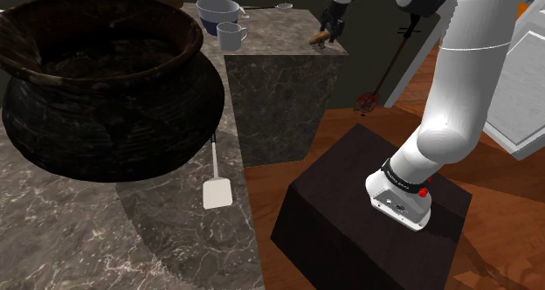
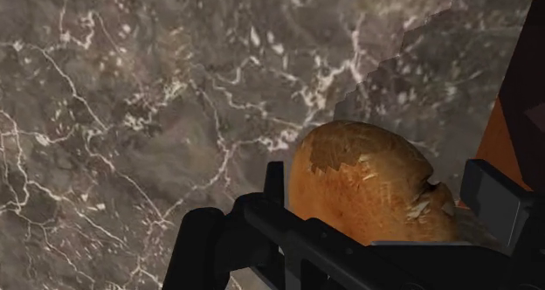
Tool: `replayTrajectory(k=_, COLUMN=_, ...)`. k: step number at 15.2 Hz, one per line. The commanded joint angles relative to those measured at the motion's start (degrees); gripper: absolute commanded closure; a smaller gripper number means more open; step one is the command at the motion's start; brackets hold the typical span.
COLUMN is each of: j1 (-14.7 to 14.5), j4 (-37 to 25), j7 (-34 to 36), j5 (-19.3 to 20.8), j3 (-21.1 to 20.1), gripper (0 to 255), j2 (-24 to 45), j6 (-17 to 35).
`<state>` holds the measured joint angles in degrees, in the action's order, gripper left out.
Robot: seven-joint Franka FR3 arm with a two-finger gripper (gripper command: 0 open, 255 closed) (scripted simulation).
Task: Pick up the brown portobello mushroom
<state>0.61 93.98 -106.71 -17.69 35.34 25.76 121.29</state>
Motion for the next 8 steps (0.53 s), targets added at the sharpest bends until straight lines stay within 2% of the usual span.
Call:
replayTrajectory(k=1, j1=0.0, j4=0.7, j7=-0.2, j5=-0.3, j3=-0.2, gripper=0, j2=0.4, j6=1.0)
replayTrajectory(k=3, j1=0.0, j4=0.7, j7=-0.2, j5=-0.3, j3=-0.2, gripper=0, j2=0.4, j6=1.0)
replayTrajectory(k=4, j1=0.0, j4=0.6, j7=-0.2, j5=-0.3, j3=-0.2, gripper=255, j2=0.4, j6=1.0)
replayTrajectory(k=8, j1=0.0, j4=0.7, j7=-0.2, j5=-0.3, j3=-0.2, gripper=255, j2=0.4, j6=1.1)
